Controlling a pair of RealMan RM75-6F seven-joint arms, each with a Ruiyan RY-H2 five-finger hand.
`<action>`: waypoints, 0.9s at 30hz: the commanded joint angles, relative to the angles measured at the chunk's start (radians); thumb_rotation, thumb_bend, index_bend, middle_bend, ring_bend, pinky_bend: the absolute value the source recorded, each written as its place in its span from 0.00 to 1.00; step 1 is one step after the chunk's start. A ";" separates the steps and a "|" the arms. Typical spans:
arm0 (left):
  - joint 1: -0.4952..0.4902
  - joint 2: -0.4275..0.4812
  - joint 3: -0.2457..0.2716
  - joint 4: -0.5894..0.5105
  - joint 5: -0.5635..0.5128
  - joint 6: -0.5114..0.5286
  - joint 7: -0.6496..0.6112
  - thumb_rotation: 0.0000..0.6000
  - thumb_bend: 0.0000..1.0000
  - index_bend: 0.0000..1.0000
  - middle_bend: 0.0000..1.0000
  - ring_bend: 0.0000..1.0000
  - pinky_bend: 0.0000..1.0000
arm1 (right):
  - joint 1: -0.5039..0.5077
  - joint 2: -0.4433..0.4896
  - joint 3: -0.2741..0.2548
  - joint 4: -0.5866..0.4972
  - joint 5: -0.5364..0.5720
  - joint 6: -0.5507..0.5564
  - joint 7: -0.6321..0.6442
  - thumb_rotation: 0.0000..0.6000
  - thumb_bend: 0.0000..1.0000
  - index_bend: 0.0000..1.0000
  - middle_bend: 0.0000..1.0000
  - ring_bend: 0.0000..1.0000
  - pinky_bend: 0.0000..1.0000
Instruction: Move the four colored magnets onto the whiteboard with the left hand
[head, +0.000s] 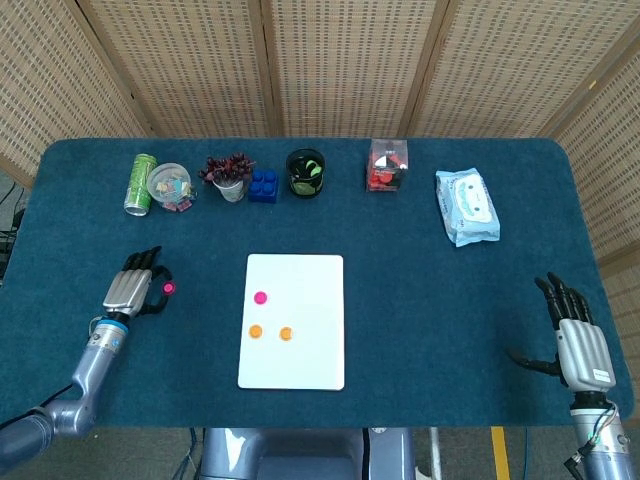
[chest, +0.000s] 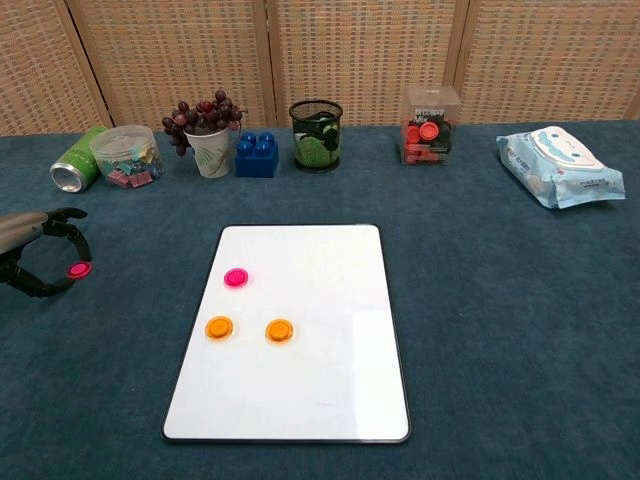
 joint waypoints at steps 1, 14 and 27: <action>0.003 0.001 -0.003 -0.003 0.005 0.005 -0.004 1.00 0.40 0.68 0.00 0.00 0.00 | 0.000 0.000 0.000 0.000 0.000 -0.001 0.000 1.00 0.13 0.00 0.00 0.00 0.00; 0.014 0.006 -0.012 -0.019 0.016 0.017 0.016 1.00 0.41 0.77 0.00 0.00 0.00 | 0.000 0.000 0.000 -0.001 0.000 0.000 0.001 1.00 0.13 0.00 0.00 0.00 0.00; 0.012 0.029 -0.039 -0.061 0.025 0.047 0.031 1.00 0.42 0.78 0.00 0.00 0.00 | 0.000 0.001 0.000 -0.001 0.000 -0.001 0.000 1.00 0.13 0.00 0.00 0.00 0.00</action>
